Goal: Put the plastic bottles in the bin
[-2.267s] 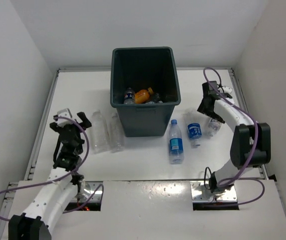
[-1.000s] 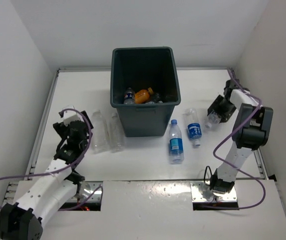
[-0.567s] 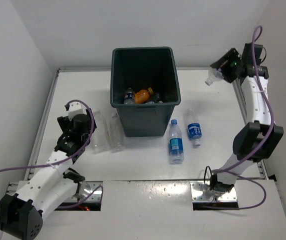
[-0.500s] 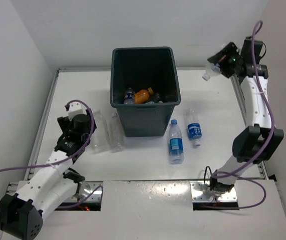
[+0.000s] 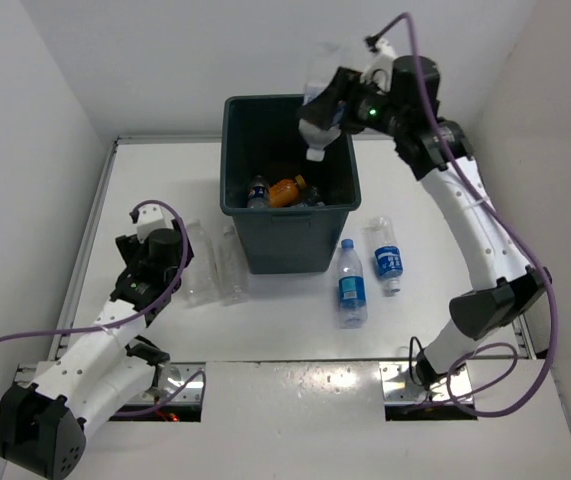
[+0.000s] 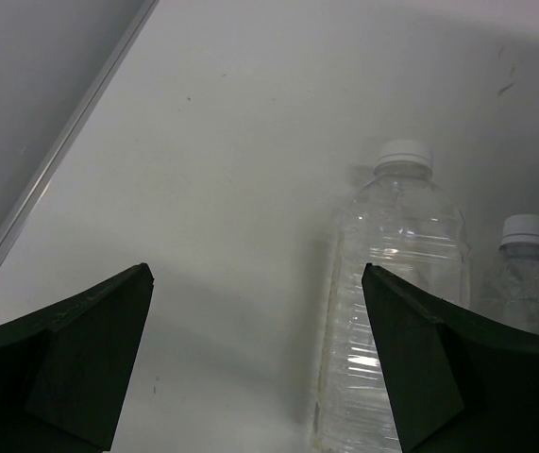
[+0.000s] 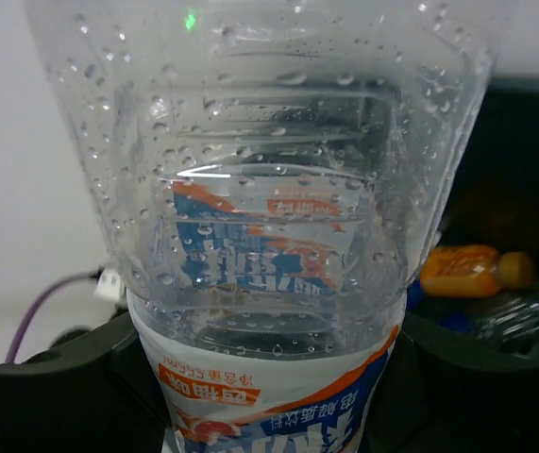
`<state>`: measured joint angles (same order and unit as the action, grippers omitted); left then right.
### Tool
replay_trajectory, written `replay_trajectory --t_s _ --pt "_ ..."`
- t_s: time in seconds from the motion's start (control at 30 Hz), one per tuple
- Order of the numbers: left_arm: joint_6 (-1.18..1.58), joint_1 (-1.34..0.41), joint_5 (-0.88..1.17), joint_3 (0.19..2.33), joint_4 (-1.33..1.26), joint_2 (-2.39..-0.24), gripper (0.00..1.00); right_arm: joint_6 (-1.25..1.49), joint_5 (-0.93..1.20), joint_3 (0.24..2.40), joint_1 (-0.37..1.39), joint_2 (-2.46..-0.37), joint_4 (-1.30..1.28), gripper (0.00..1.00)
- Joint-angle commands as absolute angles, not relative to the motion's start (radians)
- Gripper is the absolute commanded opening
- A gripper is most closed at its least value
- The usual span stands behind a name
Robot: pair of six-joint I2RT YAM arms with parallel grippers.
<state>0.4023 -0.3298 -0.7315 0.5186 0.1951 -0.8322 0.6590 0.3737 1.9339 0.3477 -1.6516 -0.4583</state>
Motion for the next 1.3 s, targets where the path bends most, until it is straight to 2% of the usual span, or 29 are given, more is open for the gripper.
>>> replay_trajectory --t_s 0.0,0.23,0.37,0.5,0.53,0.57,0.7,0.93,1.03,1.27 --pt "0.419 -0.347 -0.749 0.514 0.187 -0.830 1.00 0.565 0.327 1.940 0.416 -1.672 -0.524 0.59" --pt "0.419 -0.356 -0.747 0.514 0.187 -0.830 1.00 0.531 0.288 1.940 0.500 -1.720 -0.617 0.60" --pt "0.430 -0.367 -0.756 0.505 0.187 -0.830 1.00 0.531 0.209 1.950 0.552 -1.755 -0.672 0.65" --pt "0.430 -0.367 -0.756 0.505 0.187 -0.830 1.00 0.531 0.173 2.052 0.572 -1.824 -0.811 0.69" --pt "0.430 -0.376 -0.756 0.505 0.187 -0.830 1.00 0.517 0.173 2.069 0.572 -1.824 -0.825 0.71" --pt "0.430 -0.376 -0.756 0.505 0.187 -0.830 1.00 0.517 0.164 2.085 0.583 -1.836 -0.837 0.79" --pt "0.430 -0.376 -0.756 0.505 0.187 -0.830 1.00 0.491 0.152 2.115 0.583 -1.836 -0.853 0.81" --pt "0.430 -0.376 -0.756 0.505 0.198 -0.839 1.00 0.509 0.131 2.200 0.511 -1.770 -0.824 0.89" --pt "0.440 -0.376 -0.765 0.505 0.198 -0.839 1.00 0.509 0.054 2.220 0.450 -1.700 -0.760 0.99" --pt "0.440 -0.385 -0.765 0.505 0.198 -0.839 1.00 0.509 -0.139 2.108 0.262 -1.537 -0.618 1.00"
